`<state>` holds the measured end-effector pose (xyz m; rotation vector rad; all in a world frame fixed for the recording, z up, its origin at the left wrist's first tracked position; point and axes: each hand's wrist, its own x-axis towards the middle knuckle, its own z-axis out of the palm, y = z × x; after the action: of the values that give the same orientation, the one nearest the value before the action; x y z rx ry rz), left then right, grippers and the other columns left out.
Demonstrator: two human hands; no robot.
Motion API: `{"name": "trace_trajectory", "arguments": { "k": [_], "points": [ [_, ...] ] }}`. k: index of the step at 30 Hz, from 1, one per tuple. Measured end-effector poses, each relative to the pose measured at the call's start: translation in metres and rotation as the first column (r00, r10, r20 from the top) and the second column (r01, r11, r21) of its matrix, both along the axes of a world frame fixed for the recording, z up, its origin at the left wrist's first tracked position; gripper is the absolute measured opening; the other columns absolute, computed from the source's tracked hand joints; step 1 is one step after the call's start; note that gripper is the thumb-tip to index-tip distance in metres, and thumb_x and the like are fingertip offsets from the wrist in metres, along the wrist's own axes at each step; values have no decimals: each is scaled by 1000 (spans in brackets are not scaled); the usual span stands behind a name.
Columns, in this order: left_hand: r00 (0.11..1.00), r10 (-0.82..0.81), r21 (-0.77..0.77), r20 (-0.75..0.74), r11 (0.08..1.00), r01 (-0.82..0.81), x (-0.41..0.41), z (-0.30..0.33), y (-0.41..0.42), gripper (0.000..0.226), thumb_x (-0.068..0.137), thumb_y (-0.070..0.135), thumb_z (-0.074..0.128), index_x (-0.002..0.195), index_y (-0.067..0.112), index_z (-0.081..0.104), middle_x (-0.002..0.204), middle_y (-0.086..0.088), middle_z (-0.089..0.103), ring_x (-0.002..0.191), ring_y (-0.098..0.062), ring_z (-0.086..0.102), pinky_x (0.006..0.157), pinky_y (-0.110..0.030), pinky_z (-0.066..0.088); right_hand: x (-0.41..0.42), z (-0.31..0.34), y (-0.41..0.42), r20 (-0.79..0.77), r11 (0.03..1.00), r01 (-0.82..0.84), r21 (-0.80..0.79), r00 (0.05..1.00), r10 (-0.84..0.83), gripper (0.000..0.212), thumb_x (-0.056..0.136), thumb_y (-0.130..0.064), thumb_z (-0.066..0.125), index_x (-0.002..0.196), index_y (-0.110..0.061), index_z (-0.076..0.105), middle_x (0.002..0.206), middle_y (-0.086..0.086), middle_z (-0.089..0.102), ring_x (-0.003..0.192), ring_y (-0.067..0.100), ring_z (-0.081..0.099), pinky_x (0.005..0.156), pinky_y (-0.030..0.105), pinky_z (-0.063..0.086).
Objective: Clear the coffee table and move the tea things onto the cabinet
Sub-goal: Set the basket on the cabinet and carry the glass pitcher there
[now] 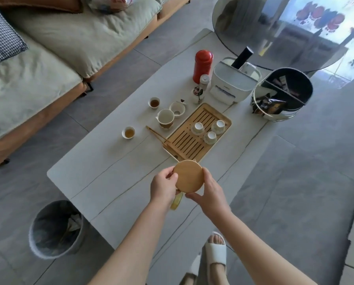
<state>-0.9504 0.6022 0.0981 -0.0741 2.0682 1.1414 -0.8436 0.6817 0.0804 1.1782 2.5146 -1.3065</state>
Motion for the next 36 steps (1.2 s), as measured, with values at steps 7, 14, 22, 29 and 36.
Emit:
{"name": "trace_trajectory", "arguments": {
  "k": [7, 14, 22, 29, 36],
  "points": [
    [973, -231, 141, -3, 963, 229, 66, 19, 60, 27, 94, 17, 54, 119, 22, 61, 101, 8, 65, 95, -7, 61, 79, -21, 47, 90, 27, 40, -126, 961, 278, -9, 953, -277, 79, 68, -26, 82, 132, -19, 36, 110, -14, 49, 95, 13, 56, 82, 24, 47],
    [873, -486, 218, 46, 858, 466, 182, 40, 123, 16, 94, 13, 53, 98, 26, 61, 102, -1, 66, 101, -23, 64, 91, -45, 53, 217, 44, 63, -132, 817, 577, 22, 811, -569, 85, 66, -27, 83, 136, -11, 37, 120, 2, 59, 94, 26, 65, 81, 21, 43],
    [691, -716, 285, 104, 687, 669, 345, 51, 134, 14, 94, 9, 53, 100, 18, 61, 92, 0, 64, 86, -15, 62, 83, -38, 54, 386, 59, 29, -124, 589, 808, -1, 584, -802, 89, 68, -36, 80, 141, -20, 32, 128, -2, 57, 95, 19, 64, 79, 23, 48],
    [456, -885, 244, 97, 465, 851, 495, 53, 96, 12, 94, 13, 54, 103, 19, 60, 94, 3, 64, 85, -10, 60, 82, -36, 52, 528, 66, -44, -120, 373, 923, -99, 361, -925, 86, 70, -31, 79, 141, -26, 29, 132, -3, 52, 110, 14, 57, 94, 28, 47],
    [216, -971, 177, 99, 231, 957, 622, 50, 39, 15, 92, 16, 55, 104, 24, 59, 103, 3, 64, 101, -16, 59, 96, -42, 49, 648, 62, -126, -95, 192, 963, -191, 177, -980, 82, 73, -28, 78, 138, -31, 30, 133, -7, 49, 109, 7, 53, 95, 30, 48]
  ]
}}
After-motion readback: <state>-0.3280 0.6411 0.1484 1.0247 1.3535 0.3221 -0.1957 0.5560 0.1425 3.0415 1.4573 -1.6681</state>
